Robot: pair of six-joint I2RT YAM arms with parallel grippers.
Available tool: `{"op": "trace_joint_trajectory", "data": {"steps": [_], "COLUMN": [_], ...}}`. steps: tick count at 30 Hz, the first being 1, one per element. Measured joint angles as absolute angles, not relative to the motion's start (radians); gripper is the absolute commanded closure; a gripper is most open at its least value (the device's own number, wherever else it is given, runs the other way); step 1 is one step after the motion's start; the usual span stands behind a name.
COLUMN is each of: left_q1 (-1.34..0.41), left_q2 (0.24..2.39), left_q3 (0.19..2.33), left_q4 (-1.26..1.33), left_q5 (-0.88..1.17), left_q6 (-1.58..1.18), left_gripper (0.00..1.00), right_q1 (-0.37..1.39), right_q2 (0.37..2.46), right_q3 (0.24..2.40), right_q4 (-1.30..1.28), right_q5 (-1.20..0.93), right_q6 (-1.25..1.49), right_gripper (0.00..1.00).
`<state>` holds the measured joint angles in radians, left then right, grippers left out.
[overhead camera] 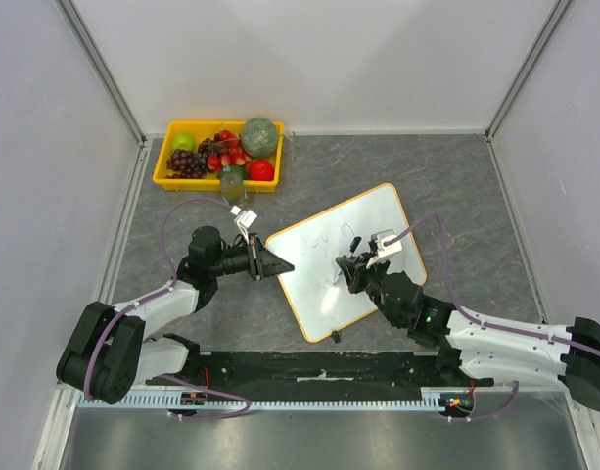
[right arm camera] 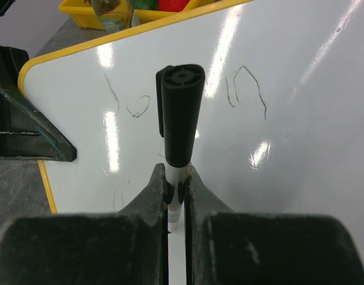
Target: Write a sentence on the whiteboard
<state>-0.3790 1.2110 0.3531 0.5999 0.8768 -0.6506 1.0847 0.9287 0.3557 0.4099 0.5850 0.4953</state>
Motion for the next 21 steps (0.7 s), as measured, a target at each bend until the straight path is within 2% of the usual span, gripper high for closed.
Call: {"op": "trace_joint_trajectory", "data": {"steps": [12, 21], "left_q1": [-0.379, -0.379], "left_q2": [1.211, 1.211], "left_q3": [0.353, 0.353], "left_q4": [0.603, 0.604], "left_q5": [0.881, 0.882], "left_q6": [-0.65, -0.65], "left_gripper": [0.98, 0.98], "right_q1": [1.059, 1.024], "right_q2": [0.832, 0.897], "right_q3": [0.389, 0.408], "right_q4": [0.355, 0.359], "right_q5": [0.562, 0.527], "right_q6": [0.453, 0.433], "right_gripper": [1.0, 1.0]}}
